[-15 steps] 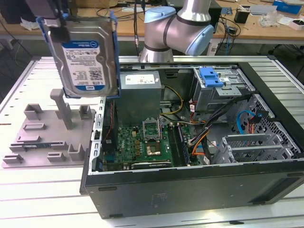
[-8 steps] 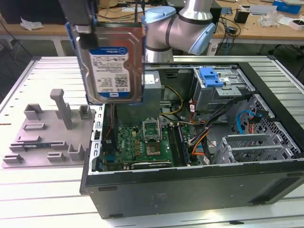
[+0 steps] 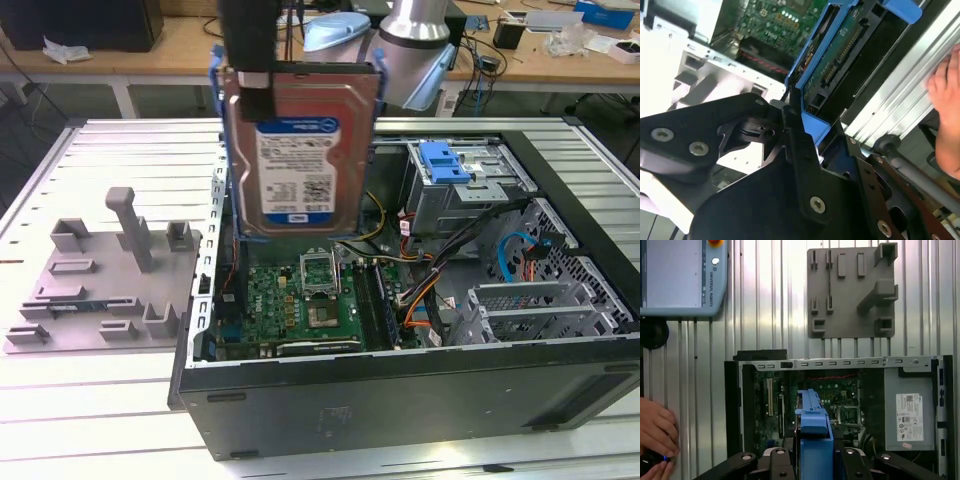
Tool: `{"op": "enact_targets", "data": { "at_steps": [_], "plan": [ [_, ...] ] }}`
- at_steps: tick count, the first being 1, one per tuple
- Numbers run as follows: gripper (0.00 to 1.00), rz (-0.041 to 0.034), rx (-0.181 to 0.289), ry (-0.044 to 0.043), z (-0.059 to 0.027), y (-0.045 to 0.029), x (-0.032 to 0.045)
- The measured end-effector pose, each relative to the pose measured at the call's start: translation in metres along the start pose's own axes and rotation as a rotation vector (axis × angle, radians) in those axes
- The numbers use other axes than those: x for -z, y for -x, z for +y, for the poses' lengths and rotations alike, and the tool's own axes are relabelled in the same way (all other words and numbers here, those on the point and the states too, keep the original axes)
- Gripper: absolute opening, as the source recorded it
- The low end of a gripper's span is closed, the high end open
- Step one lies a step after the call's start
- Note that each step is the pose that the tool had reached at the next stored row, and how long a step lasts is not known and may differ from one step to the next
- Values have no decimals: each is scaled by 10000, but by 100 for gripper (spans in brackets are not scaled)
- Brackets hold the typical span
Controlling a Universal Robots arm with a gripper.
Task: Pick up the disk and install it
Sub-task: 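Pick up the disk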
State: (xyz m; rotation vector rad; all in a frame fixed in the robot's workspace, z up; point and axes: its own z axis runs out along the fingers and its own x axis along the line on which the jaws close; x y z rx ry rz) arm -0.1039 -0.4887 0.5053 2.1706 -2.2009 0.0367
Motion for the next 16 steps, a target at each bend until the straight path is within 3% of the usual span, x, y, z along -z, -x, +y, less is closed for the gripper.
{"op": "enact_targets", "data": {
  "at_steps": [9, 10, 16],
  "plan": [
    [36, 1, -2, 10, -460, -228, -2],
    [36, 1, 0, 12, -566, -280, -3],
    [36, 0, -1, 18, -886, -438, -5]
  ]
}}
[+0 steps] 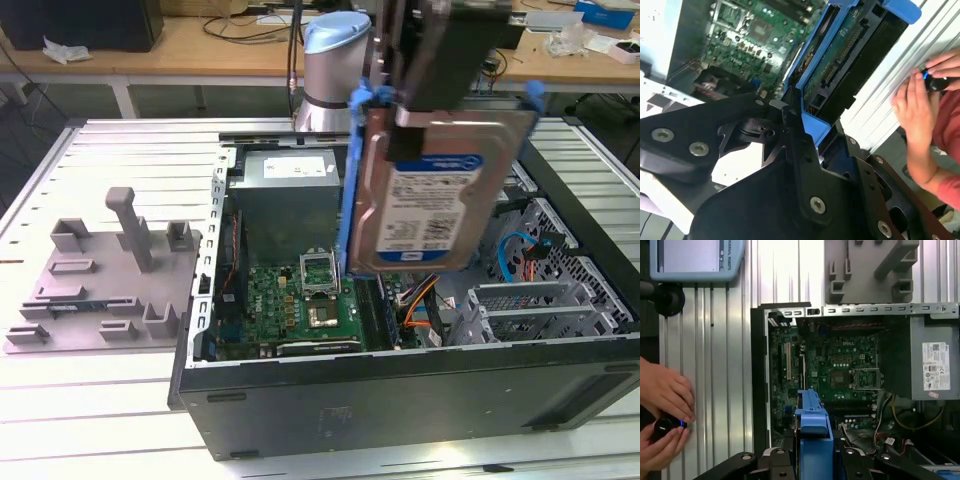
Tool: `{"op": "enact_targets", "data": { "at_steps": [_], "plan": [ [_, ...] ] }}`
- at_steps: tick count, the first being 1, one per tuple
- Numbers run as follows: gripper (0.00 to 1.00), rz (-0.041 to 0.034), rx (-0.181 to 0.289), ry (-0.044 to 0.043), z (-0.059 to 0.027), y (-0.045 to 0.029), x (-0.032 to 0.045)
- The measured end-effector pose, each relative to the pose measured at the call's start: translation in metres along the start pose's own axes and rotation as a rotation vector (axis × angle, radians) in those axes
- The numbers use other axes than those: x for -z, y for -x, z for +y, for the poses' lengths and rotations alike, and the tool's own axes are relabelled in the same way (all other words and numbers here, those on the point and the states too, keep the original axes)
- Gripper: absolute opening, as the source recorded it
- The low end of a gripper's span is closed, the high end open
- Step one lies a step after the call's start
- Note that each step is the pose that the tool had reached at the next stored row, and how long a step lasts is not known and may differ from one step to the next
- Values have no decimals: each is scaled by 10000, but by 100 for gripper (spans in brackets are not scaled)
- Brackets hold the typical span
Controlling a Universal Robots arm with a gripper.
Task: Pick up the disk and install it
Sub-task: 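Pick up the disk, then insert the disk into the insertion slot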
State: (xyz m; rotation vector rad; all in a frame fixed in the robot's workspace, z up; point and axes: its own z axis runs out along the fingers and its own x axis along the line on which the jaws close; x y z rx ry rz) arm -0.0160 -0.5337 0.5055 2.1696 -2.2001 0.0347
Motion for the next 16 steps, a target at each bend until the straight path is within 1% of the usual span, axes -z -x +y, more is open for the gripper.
{"op": "enact_targets", "data": {
  "at_steps": [2, 3, 16],
  "plan": [
    [36, 1, 1, 0, -85, -43, 0],
    [36, -1, 1, 1, -93, -51, -1],
    [36, 1, 0, 2, -97, -52, 0]
  ]
}}
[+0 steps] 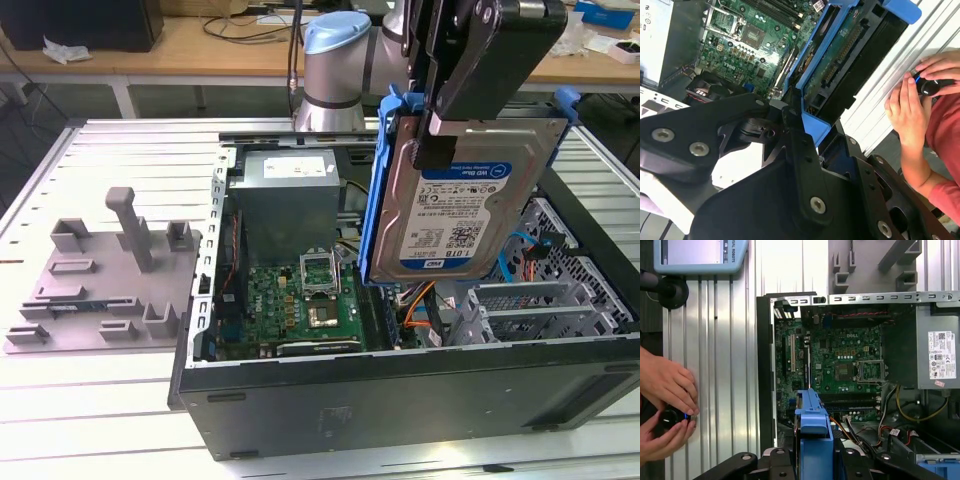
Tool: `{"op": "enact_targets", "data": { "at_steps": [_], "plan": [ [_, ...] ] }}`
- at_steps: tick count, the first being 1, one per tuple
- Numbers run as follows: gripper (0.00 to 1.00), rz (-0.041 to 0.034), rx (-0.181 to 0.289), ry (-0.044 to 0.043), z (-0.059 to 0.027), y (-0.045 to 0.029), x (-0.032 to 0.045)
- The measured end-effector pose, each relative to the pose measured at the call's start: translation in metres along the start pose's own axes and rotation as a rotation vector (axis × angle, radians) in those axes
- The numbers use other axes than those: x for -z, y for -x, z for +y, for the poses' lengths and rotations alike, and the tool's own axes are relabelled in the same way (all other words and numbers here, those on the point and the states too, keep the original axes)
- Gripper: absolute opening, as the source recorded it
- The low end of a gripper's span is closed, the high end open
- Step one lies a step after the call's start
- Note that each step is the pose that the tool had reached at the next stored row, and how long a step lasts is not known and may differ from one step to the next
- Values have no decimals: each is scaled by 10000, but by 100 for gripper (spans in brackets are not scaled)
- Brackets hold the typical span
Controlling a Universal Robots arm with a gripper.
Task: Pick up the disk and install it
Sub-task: 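Insert the disk into the insertion slot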
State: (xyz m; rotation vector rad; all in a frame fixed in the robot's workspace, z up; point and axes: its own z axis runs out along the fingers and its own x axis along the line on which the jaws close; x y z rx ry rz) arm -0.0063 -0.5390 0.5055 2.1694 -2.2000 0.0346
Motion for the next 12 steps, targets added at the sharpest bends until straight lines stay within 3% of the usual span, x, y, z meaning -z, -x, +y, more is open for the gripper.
{"op": "enact_targets", "data": {
  "at_steps": [9, 12],
  "plan": [
    [36, -13, 0, 1, -1, 0, 0],
    [36, -161, 4, 1, -2, 0, -3]
  ]
}}
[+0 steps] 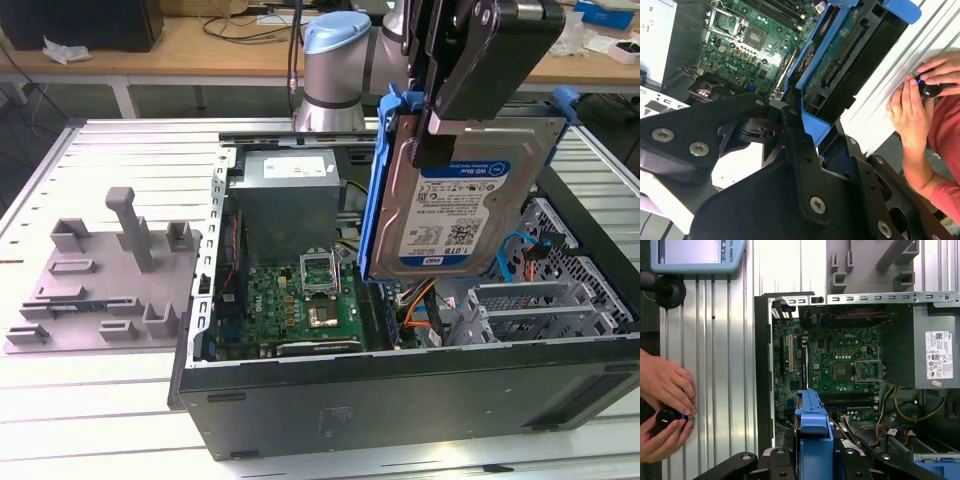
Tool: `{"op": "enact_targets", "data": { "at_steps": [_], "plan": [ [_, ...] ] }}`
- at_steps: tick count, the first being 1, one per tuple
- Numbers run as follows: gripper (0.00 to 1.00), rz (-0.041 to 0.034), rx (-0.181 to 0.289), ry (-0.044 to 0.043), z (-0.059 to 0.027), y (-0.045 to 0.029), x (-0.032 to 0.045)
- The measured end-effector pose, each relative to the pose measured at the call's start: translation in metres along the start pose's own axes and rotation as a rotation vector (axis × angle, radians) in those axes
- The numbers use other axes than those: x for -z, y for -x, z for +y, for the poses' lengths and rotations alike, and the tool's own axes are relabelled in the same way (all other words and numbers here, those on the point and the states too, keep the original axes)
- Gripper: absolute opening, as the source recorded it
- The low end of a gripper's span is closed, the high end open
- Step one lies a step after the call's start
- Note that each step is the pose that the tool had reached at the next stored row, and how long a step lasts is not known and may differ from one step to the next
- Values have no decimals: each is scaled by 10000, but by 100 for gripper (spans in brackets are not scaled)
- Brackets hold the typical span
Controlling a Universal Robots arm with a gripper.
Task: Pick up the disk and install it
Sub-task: 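Insert the disk into the insertion slot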
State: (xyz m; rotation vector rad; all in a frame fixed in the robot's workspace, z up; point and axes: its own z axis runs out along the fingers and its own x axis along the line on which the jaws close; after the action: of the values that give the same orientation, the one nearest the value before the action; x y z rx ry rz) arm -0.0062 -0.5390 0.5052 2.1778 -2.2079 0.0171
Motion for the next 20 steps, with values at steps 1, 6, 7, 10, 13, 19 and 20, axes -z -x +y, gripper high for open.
{"op": "enact_targets", "data": {
  "at_steps": [1, 6, 7, 10, 13, 19, 20],
  "plan": [
    [36, -49, 1, 0, 0, 0, -2],
    [36, -315, 6, 4, 0, -2, -18],
    [36, -346, 7, 4, 0, -2, -20],
    [36, -374, 7, 5, 0, -2, -21],
    [36, -375, 8, 5, 0, -2, -21],
    [36, -375, 7, 5, -75, -28, -20],
    [36, -374, 8, 5, -102, -32, -20]
  ]
}}
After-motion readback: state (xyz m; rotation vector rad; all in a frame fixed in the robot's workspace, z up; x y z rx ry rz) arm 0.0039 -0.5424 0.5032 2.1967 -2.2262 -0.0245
